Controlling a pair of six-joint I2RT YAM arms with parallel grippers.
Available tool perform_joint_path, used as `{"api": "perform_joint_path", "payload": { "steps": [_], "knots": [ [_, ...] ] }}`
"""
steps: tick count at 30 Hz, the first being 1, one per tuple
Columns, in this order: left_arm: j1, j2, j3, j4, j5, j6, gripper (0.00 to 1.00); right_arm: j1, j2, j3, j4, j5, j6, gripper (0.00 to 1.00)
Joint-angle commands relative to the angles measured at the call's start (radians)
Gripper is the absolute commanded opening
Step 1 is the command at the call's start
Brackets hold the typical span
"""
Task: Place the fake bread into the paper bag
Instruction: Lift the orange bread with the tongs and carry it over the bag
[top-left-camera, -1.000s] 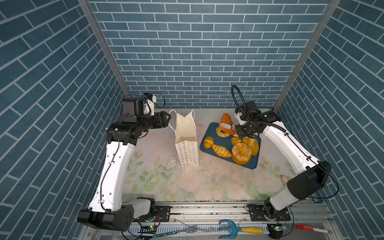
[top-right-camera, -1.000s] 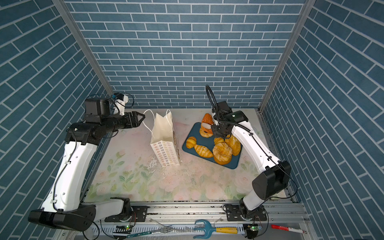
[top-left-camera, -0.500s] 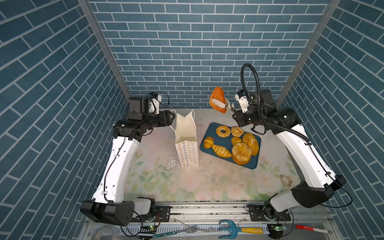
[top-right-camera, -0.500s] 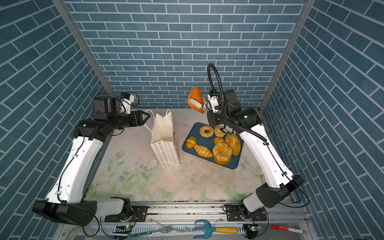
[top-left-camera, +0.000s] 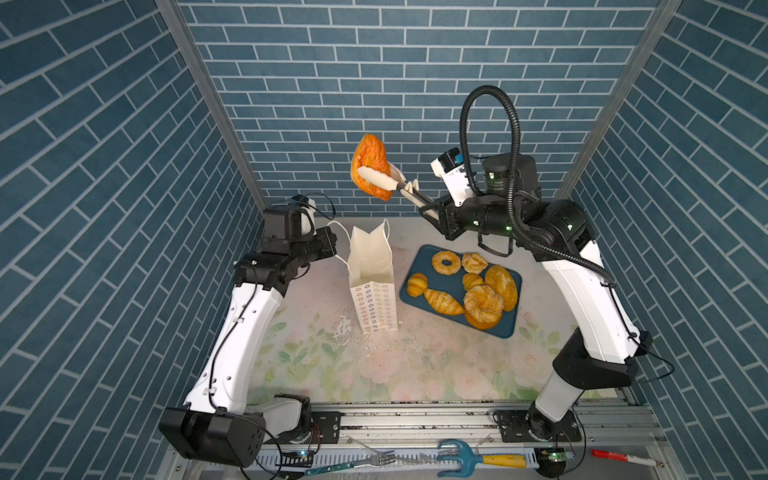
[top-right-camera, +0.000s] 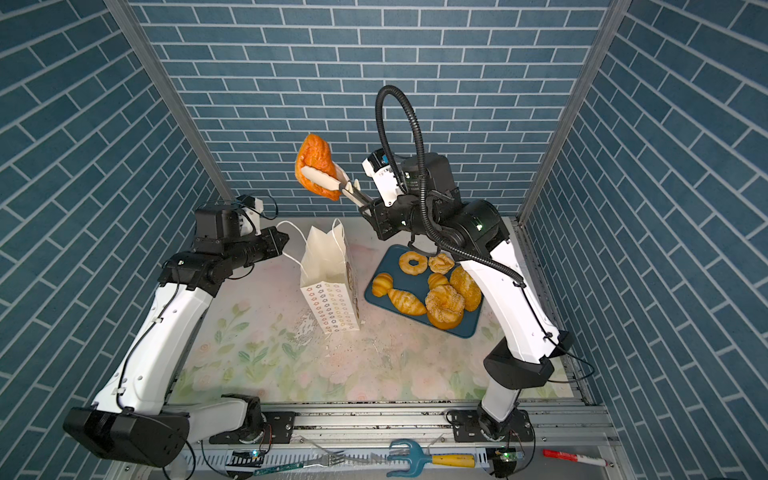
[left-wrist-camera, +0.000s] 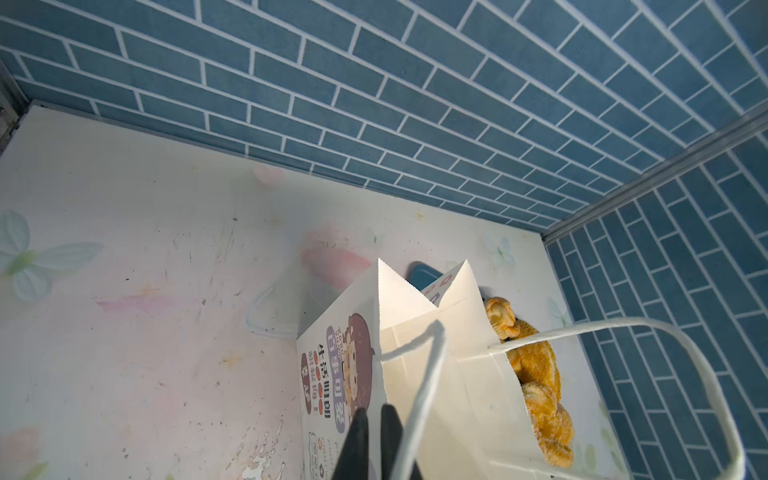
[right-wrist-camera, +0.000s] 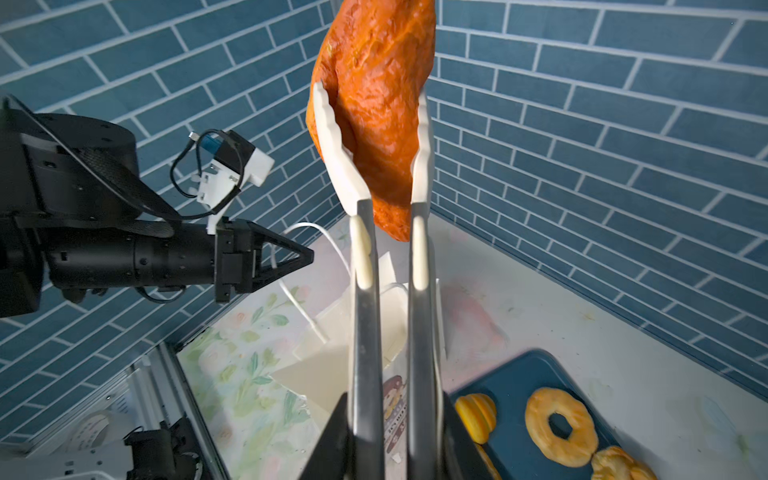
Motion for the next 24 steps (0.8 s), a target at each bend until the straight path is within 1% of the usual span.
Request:
{"api": "perform_joint_path", "payload": {
  "steps": [1, 8, 12, 19, 21, 24],
  "knots": [
    [-0.005, -0.049, -0.037, 0.073, -0.049, -0.053, 0.06, 0.042, 0.000, 0.028, 0.007, -0.058, 0.059, 0.24],
    [-0.005, -0.096, -0.102, 0.102, -0.062, -0.100, 0.03, 0.108, 0.020, 0.006, -0.041, -0.069, 0.092, 0.24],
    [-0.006, -0.119, -0.130, 0.117, -0.074, -0.118, 0.01, 0.128, -0.003, -0.073, -0.036, -0.060, 0.125, 0.24],
    [-0.004, -0.141, -0.141, 0.111, -0.076, -0.108, 0.00, 0.135, -0.080, -0.252, 0.044, -0.080, 0.183, 0.24],
    [-0.004, -0.142, -0.134, 0.101, -0.077, -0.101, 0.00, 0.135, -0.093, -0.285, 0.039, -0.058, 0.190, 0.24],
    [-0.004, -0.141, -0.125, 0.088, -0.077, -0.090, 0.00, 0.136, -0.093, -0.284, -0.008, -0.004, 0.181, 0.24]
  ]
}}
